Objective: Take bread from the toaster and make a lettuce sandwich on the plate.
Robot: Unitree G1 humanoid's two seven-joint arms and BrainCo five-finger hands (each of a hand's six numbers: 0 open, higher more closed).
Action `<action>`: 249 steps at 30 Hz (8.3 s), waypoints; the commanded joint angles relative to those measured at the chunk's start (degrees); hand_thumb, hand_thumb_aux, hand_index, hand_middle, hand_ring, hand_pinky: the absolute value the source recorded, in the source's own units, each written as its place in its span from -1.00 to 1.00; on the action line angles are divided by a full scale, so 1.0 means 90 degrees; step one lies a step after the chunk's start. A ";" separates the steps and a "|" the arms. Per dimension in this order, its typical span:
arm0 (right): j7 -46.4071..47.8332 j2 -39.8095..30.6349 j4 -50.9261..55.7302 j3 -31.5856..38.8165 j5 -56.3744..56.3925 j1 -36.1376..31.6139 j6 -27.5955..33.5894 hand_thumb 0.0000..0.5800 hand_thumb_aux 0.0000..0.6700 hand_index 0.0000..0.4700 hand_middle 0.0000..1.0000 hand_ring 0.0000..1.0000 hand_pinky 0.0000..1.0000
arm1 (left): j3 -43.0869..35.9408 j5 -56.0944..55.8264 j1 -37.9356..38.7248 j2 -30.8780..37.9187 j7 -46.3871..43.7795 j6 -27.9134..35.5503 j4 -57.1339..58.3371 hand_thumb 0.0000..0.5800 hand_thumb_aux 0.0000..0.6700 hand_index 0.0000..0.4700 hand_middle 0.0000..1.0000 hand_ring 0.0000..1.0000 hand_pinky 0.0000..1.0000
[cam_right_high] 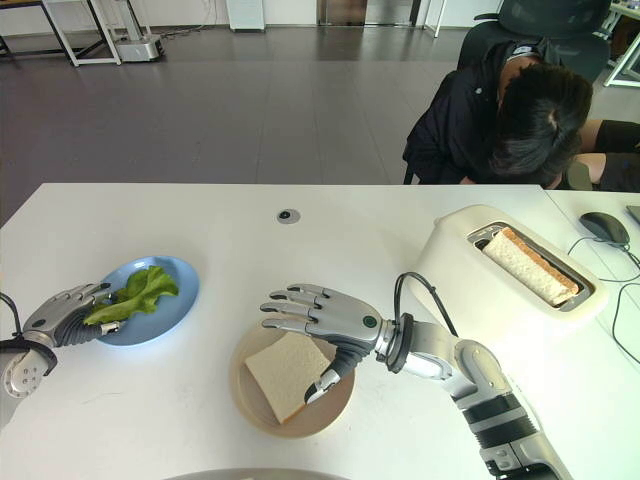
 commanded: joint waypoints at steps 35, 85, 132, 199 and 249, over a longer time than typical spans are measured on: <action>-0.1161 -0.0398 0.1058 -0.0462 -0.0597 -0.0830 0.0614 -1.00 -1.00 -1.00 -1.00 -1.00 -1.00 | -0.0863 -0.1494 -0.0346 -0.1711 -0.1088 -0.1517 -0.3270 1.00 1.00 1.00 -1.00 -1.00 -1.00; 0.0887 -0.3762 0.1022 -0.4666 0.0908 0.1803 0.2381 -1.00 -1.00 -1.00 -1.00 -1.00 -1.00 | -0.0914 -0.3071 -0.0599 -0.2429 -0.1671 -0.3085 -0.2496 -1.00 -1.00 -1.00 -1.00 -1.00 -1.00; 0.5650 -0.3543 -0.0245 -0.3805 0.8310 -0.0077 0.3717 1.00 1.00 1.00 -1.00 -1.00 -1.00 | 0.0232 -0.3843 -0.0272 -0.2623 -0.1988 -0.3455 -0.3052 -1.00 -1.00 -1.00 -1.00 -1.00 -1.00; 0.7137 0.1315 0.2666 0.1722 0.4120 -0.2844 0.3962 1.00 1.00 1.00 -1.00 -1.00 -1.00 | -0.0891 0.0398 0.1047 -0.1729 -0.2763 -0.3278 -0.4353 -1.00 -1.00 -1.00 -1.00 -1.00 -1.00; 0.6290 -0.1487 -0.0681 -0.0636 0.4371 0.1219 0.2228 1.00 1.00 1.00 0.91 0.91 0.91 | -0.0888 -0.1505 0.0506 -0.1031 -0.1145 -0.3794 -0.3321 1.00 1.00 1.00 1.00 1.00 1.00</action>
